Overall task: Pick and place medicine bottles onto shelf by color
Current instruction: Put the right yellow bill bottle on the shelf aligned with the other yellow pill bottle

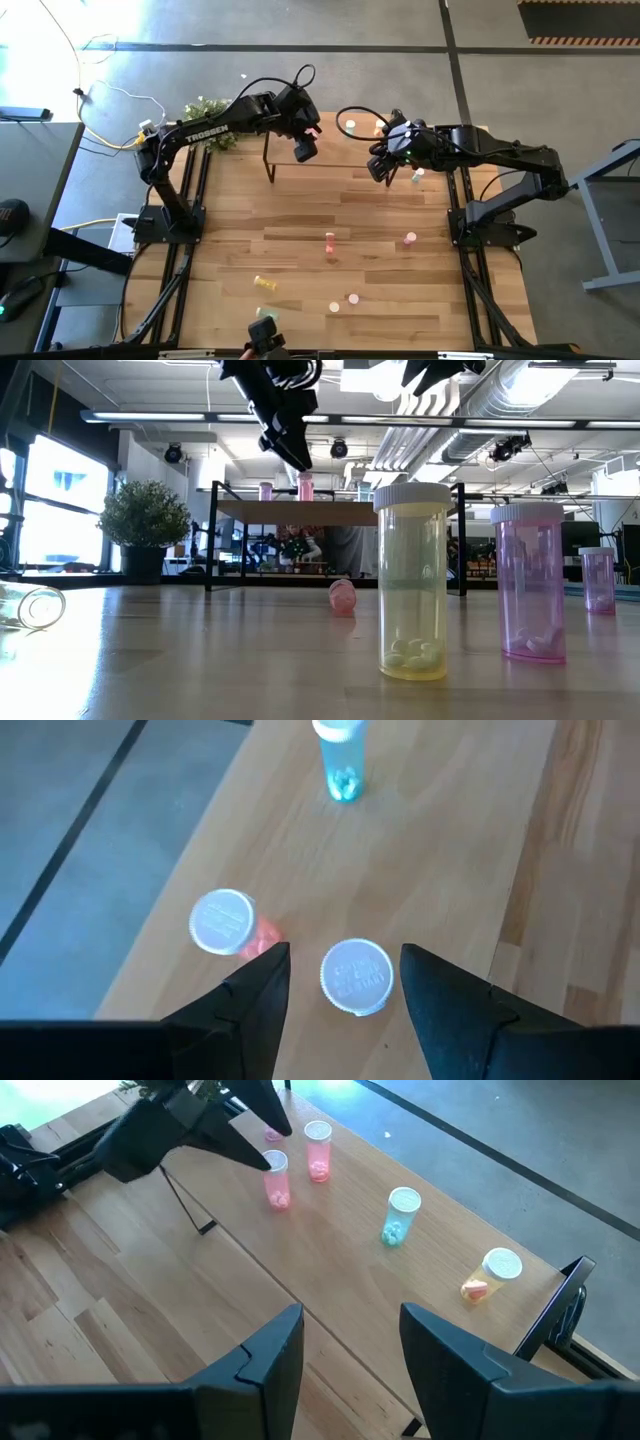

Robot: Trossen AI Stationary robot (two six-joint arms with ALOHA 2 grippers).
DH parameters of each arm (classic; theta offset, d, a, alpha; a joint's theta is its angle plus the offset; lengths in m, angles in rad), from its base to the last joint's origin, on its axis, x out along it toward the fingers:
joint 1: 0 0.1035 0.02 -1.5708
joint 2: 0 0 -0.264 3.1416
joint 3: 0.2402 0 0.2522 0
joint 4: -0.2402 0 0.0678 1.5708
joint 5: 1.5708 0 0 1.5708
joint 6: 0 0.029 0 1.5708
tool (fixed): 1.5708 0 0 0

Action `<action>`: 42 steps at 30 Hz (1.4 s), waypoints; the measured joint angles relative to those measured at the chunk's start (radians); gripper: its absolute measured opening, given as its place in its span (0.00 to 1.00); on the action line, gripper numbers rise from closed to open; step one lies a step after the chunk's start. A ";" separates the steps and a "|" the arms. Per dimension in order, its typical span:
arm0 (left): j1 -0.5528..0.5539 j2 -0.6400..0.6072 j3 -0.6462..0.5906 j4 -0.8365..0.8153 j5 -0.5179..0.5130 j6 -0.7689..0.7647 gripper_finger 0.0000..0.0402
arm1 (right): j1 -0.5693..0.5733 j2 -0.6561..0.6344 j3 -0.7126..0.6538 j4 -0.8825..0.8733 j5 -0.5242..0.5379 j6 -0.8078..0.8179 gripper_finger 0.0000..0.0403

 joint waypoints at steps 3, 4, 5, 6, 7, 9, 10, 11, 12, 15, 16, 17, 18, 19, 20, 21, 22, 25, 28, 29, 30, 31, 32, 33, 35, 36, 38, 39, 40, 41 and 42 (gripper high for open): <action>0.000 -0.023 0.000 -0.002 0.000 -0.001 0.45 | 0.000 0.000 0.000 0.000 -0.010 0.000 0.39; -0.003 -0.032 0.000 -0.002 0.001 -0.002 0.45 | 0.000 0.000 0.000 0.000 -0.027 0.001 0.39; -0.007 -0.044 0.000 -0.002 0.000 -0.002 0.45 | 0.000 0.000 0.000 0.000 -0.046 0.004 0.39; -0.011 -0.055 0.000 -0.007 0.000 -0.005 0.45 | 0.000 0.000 0.000 0.000 -0.070 0.004 0.39; -0.017 -0.069 0.000 -0.015 0.000 -0.011 0.45 | 0.000 0.000 0.000 0.000 -0.096 0.004 0.39; -0.032 -0.099 0.000 -0.026 0.003 -0.024 0.45 | 0.001 0.001 0.000 0.000 -0.146 0.004 0.39; -0.040 -0.115 0.000 -0.033 0.008 -0.026 0.45 | 0.001 0.002 0.000 0.000 -0.172 0.005 0.39; -0.048 -0.129 0.000 -0.040 0.014 -0.029 0.45 | 0.001 0.002 0.000 -0.001 -0.199 0.005 0.39; -0.056 -0.142 -0.001 -0.047 0.026 -0.032 0.45 | 0.001 0.003 0.000 0.000 -0.226 0.005 0.39; -0.086 -0.186 -0.040 -0.039 0.091 -0.061 0.45 | 0.003 0.003 0.000 -0.001 -0.307 0.024 0.39; -0.094 -0.203 -0.064 -0.037 0.116 -0.071 0.45 | 0.005 0.003 0.000 -0.001 -0.328 0.033 0.39; -0.105 -0.221 -0.093 -0.029 0.137 -0.083 0.45 | 0.009 0.003 0.000 -0.001 -0.345 0.045 0.39; -0.118 -0.238 -0.124 -0.014 0.150 -0.097 0.45 | 0.014 0.003 0.000 -0.003 -0.360 0.053 0.39; -0.131 -0.255 -0.156 0.001 0.160 -0.109 0.45 | 0.021 0.003 0.000 -0.006 -0.371 0.062 0.39; -0.142 -0.275 -0.190 0.016 0.166 -0.124 0.45 | 0.030 0.003 0.000 -0.010 -0.379 0.071 0.39; -0.155 -0.295 -0.222 0.031 0.167 -0.135 0.45 | 0.041 0.003 0.000 -0.010 -0.381 0.082 0.39; -0.168 -0.314 -0.251 0.050 0.168 -0.150 0.45 | 0.052 0.003 0.000 -0.011 -0.382 0.088 0.39; -0.210 -0.370 -0.323 0.098 0.169 -0.190 0.45 | 0.091 0.004 0.000 -0.020 -0.381 0.110 0.39; -0.257 -0.421 -0.377 0.116 0.168 -0.235 0.45 | 0.133 0.006 0.000 -0.020 -0.382 0.156 0.39; -0.274 -0.437 -0.394 0.116 0.168 -0.252 0.45 | 0.146 0.009 0.000 -0.020 -0.382 0.173 0.39; -0.292 -0.453 -0.410 0.118 0.168 -0.268 0.45 | 0.160 0.012 0.000 -0.022 -0.382 0.189 0.39; -0.313 -0.467 -0.426 0.124 0.168 -0.283 0.45 | 0.176 0.016 0.000 -0.024 -0.383 0.204 0.39; -0.334 -0.480 -0.439 0.130 0.168 -0.295 0.45 | 0.191 0.022 0.000 -0.024 -0.380 0.218 0.39; -0.354 -0.492 -0.450 0.134 0.168 -0.308 0.45 | 0.207 0.028 0.000 -0.025 -0.377 0.235 0.39; -0.394 -0.519 -0.468 0.134 0.169 -0.333 0.45 | 0.237 0.049 0.000 -0.034 -0.376 0.264 0.39; -0.414 -0.530 -0.473 0.138 0.168 -0.346 0.45 | 0.250 0.058 0.000 -0.034 -0.377 0.272 0.39; -0.450 -0.550 -0.485 0.129 0.168 -0.367 0.45 | 0.276 0.075 0.000 -0.034 -0.381 0.294 0.39; -0.470 -0.557 -0.487 0.128 0.164 -0.375 0.45 | 0.287 0.084 0.000 -0.029 -0.381 0.299 0.39; -0.488 -0.562 -0.487 0.132 0.162 -0.385 0.45 | 0.299 0.092 0.000 -0.026 -0.382 0.302 0.39; -0.505 -0.569 -0.487 0.132 0.162 -0.396 0.45 | 0.311 0.103 0.000 -0.024 -0.382 0.309 0.39; -0.521 -0.574 -0.487 0.133 0.162 -0.407 0.45 | 0.323 0.112 0.000 -0.023 -0.383 0.314 0.39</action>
